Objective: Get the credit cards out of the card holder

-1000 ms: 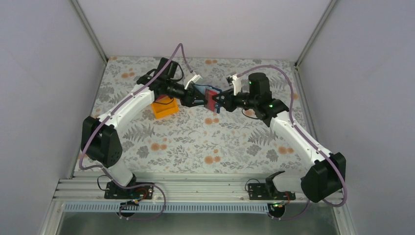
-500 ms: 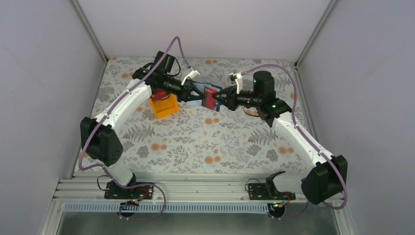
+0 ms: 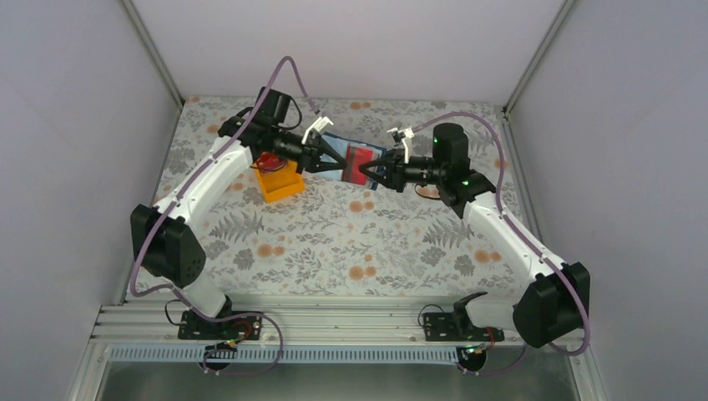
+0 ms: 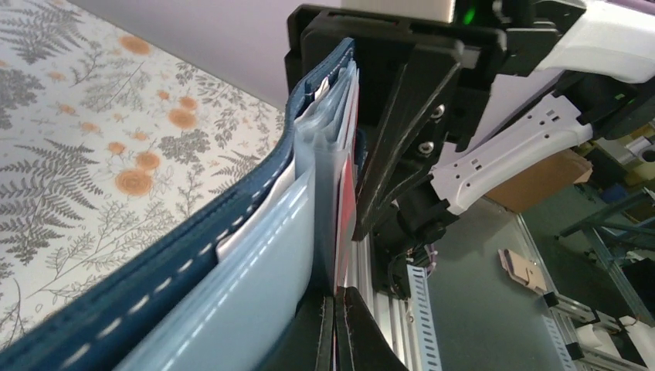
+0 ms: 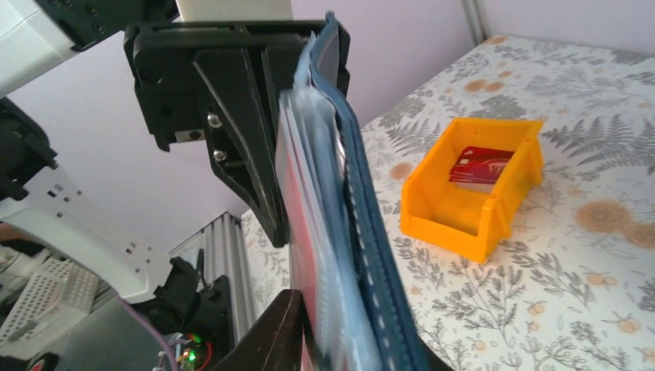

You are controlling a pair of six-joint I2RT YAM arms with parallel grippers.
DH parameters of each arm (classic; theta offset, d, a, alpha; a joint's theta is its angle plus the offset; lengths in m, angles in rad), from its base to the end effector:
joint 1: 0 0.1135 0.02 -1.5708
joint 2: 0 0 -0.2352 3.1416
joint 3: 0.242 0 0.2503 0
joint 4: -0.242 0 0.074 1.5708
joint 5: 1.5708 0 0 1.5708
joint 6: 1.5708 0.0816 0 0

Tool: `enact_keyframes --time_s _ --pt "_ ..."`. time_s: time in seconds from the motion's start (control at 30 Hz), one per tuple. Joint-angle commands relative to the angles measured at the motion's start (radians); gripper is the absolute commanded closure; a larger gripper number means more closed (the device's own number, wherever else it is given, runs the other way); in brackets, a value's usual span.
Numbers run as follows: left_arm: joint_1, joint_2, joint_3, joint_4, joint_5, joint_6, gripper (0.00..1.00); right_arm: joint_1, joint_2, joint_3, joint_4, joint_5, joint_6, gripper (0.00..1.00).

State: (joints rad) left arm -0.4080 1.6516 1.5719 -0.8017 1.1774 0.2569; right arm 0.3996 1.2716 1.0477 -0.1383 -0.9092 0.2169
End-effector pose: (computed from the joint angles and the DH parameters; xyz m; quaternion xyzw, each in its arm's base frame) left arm 0.2941 -0.2092 0.3071 0.4328 0.6786 -0.5423 0.2408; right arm 0.2670 0.1826 0.2988 -0.3159 0.7135 0.4992 0.3768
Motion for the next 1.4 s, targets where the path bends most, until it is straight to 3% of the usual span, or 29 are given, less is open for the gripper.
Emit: enact_keyframes --time_s 0.0,0.27,0.53,0.8,1.37 --pt "0.018 -0.057 -0.011 0.077 0.103 -0.005 0.98 -0.008 0.005 -0.024 0.017 -0.078 -0.015 0.77" --pt "0.048 -0.066 -0.034 0.073 0.068 0.016 0.98 -0.040 -0.031 -0.037 0.006 -0.106 -0.036 0.75" --pt "0.051 -0.077 -0.041 0.052 0.061 0.049 0.98 -0.058 -0.041 -0.037 0.000 -0.145 -0.045 0.95" --pt "0.078 -0.078 -0.043 0.044 0.024 0.068 0.98 -0.104 -0.046 -0.034 -0.046 -0.115 -0.060 0.96" --pt "0.097 -0.082 -0.053 0.051 -0.053 0.073 0.98 -0.173 -0.043 -0.050 -0.095 -0.228 -0.096 0.96"
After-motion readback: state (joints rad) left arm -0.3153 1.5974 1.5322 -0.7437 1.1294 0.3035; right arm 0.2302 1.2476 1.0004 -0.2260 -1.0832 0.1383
